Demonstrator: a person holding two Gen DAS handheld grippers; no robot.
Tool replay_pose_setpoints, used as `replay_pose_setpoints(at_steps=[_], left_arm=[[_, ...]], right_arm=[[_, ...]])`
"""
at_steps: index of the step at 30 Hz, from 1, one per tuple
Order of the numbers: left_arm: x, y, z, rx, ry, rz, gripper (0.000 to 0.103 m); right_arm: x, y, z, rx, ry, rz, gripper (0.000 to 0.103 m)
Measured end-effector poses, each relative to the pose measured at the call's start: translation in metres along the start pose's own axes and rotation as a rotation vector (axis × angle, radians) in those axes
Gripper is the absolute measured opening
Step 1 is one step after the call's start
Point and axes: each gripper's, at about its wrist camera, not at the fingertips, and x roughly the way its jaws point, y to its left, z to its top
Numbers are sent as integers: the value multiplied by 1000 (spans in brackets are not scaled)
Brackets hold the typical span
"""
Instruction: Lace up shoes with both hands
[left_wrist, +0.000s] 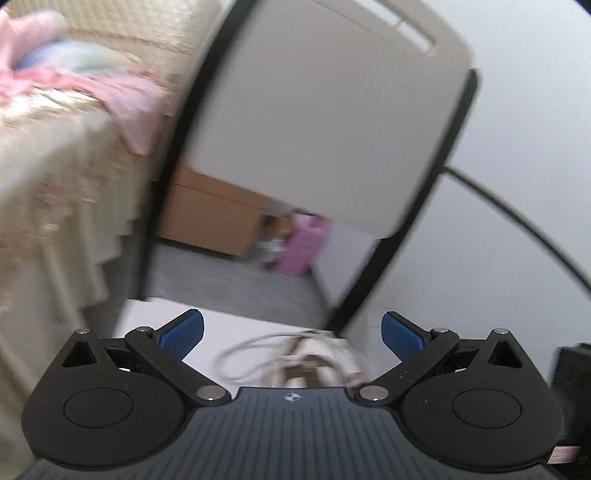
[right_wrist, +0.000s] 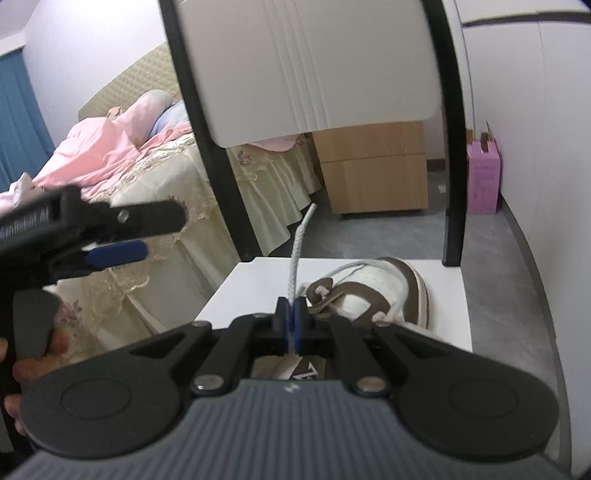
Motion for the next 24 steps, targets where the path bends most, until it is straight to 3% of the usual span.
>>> replay_pose_setpoints(at_steps=[3,8,11,13,14,22,23,24], left_arm=[[11,-3,1,-13,20,-76,93],[32,-1,-3,-57,74,-154,70],[44,2,-5,-82,102,-160,47],[52,3,-7,-103,124,-173,13],[54,4,-7,-106,125,-169,6],[51,29,-4,-207,54,-103,5],[46,33,0,-214,30,-89,5],[41,38,3,-223,0,-73,5]], right_arm=[[2,1,3,-15,-5,9,4],[2,7,5,-55,-19,43,5],[5,7,6,-53,-11,60,5],[6,8,6,-51,-9,71,4],[5,9,7,-54,-14,72,4],[0,1,11,-13,-28,102,6],[-2,0,10,-9,-31,104,8],[-4,-1,10,-5,-36,97,18]])
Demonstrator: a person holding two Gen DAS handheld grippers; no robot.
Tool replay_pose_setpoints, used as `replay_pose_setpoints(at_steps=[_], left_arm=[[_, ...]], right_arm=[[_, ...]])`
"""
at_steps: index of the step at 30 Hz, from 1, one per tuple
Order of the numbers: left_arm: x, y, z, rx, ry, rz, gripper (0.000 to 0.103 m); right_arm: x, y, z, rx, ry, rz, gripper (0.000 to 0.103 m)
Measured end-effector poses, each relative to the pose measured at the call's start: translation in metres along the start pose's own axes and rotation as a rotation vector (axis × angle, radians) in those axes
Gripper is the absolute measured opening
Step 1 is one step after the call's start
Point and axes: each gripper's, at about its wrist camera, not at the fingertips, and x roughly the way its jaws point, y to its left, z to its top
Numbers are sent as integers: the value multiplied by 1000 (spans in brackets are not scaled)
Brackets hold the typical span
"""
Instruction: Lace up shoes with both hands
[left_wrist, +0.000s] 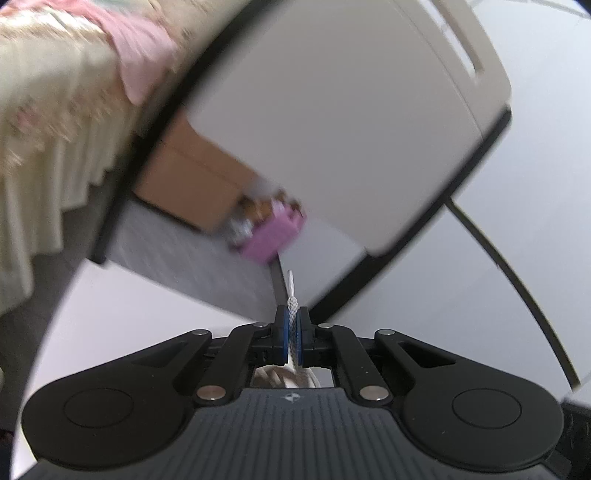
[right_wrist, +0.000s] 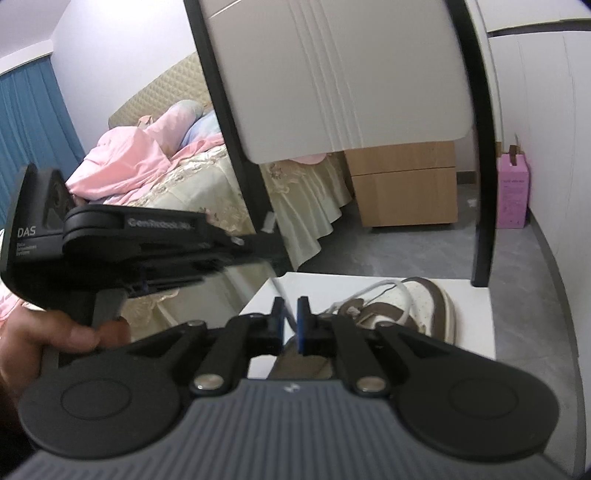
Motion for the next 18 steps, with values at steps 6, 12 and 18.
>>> replay_pose_setpoints(at_steps=[6,12,18], left_arm=[[-37,19,25,-22,-212,124,5],[-79,22,40,56,-372,296,5],[-92,27,41,93,-338,342,5]], right_arm=[[-9,-15,-3,45,10,-73,34],[23,-30,-16,151,157,-140,37],[43,-19,-22,40,170,-263,36]])
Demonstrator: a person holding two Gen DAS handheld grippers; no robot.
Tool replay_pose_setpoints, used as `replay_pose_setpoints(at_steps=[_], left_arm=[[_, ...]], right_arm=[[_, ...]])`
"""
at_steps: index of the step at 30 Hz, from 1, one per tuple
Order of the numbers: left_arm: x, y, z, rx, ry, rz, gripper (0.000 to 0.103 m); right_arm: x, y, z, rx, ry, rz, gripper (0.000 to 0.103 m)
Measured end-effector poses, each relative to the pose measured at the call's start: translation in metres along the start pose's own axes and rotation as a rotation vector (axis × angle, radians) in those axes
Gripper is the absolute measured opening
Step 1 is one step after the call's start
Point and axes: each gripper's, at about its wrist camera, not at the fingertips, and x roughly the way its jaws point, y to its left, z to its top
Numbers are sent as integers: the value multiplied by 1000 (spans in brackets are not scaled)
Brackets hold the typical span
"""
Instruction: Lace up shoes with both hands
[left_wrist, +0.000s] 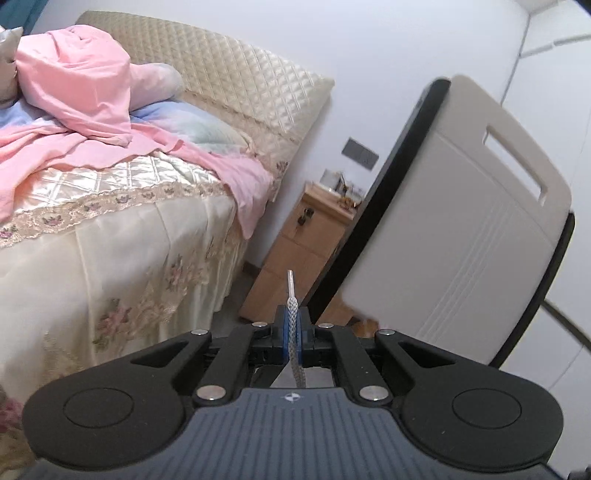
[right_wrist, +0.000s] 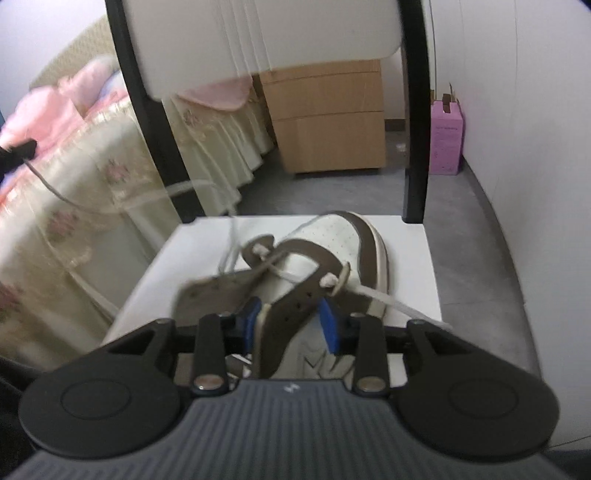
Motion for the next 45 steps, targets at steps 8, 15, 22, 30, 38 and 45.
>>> replay_pose_setpoints(at_steps=[8,15,22,30,38,45], left_arm=[[3,-10,-26,225,193,-81,5],[13,-56,-61,547,348,-235,5],[30,-94,-97,832,472,-369,5],[49,-129,-127,1091,593,-491,5],[60,-137,-141,1160,633,-487,5],[60,-144,-145,1220,620,-487,5]], right_arm=[[7,-11,8,-16,-35,75,8],[13,-32,12,72,-44,257,7],[25,-62,8,282,-8,378,9],[28,-76,5,363,12,459,11],[36,-91,-1,516,35,525,12],[41,-101,-8,636,53,567,13]])
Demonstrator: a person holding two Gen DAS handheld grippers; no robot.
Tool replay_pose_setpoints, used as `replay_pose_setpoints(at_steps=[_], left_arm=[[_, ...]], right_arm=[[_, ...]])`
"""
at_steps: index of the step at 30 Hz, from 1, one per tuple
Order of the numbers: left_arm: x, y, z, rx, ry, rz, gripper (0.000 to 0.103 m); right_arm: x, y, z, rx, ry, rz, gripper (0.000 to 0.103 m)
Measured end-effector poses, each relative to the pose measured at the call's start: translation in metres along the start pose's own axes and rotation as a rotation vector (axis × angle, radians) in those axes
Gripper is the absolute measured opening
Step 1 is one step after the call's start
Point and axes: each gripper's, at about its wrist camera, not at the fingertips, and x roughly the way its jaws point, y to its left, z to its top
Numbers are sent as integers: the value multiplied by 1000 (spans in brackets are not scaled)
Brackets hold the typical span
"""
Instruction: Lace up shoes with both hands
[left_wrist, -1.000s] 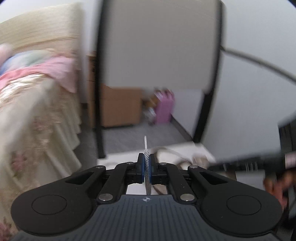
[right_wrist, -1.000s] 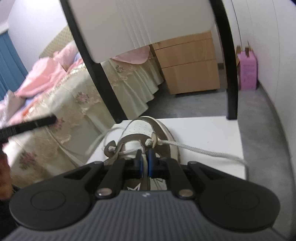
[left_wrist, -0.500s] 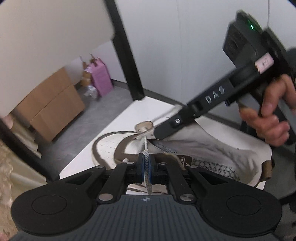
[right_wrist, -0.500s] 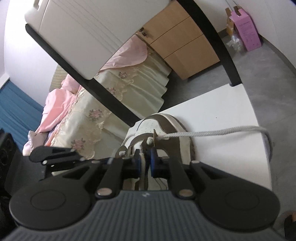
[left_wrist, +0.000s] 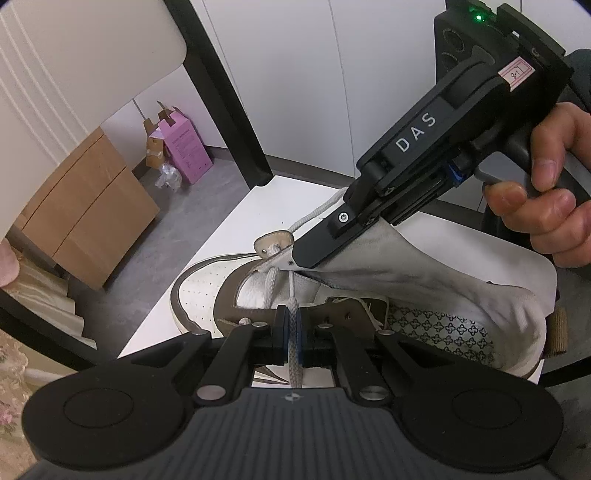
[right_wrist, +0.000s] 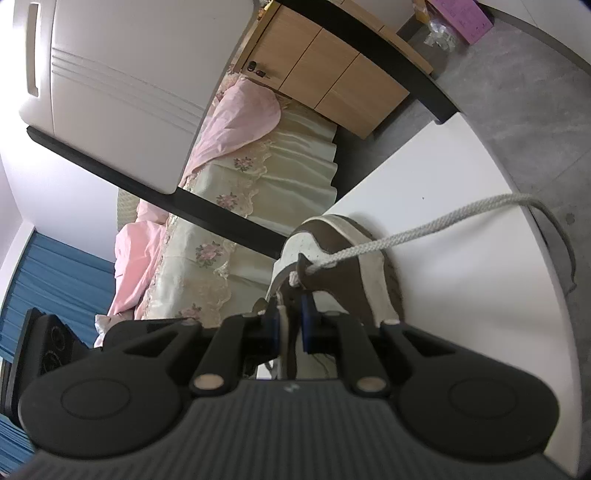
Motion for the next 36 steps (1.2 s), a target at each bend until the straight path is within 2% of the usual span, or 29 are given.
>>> replay_pose_setpoints(at_steps=[5,14,24,27,31,36], left_arm=[[-1,0,1,10,2,7,5],[0,-8,6,38,27,43,5],[6,-33,15,136,58,140,5],[5,-35,19,138,43,201,5],[13,-38,18,165,70,199,5],[11,-45,16,209,61,214,5]], right_arm=[[0,0,1,-7,-2,3,13],[2,11,2,-122,9,-35,13],[2,27,-3,-326,22,-93,13],[4,32,-6,-373,28,-98,13],[8,44,-15,-491,60,-103,12],[6,41,-13,-461,50,-104,12]])
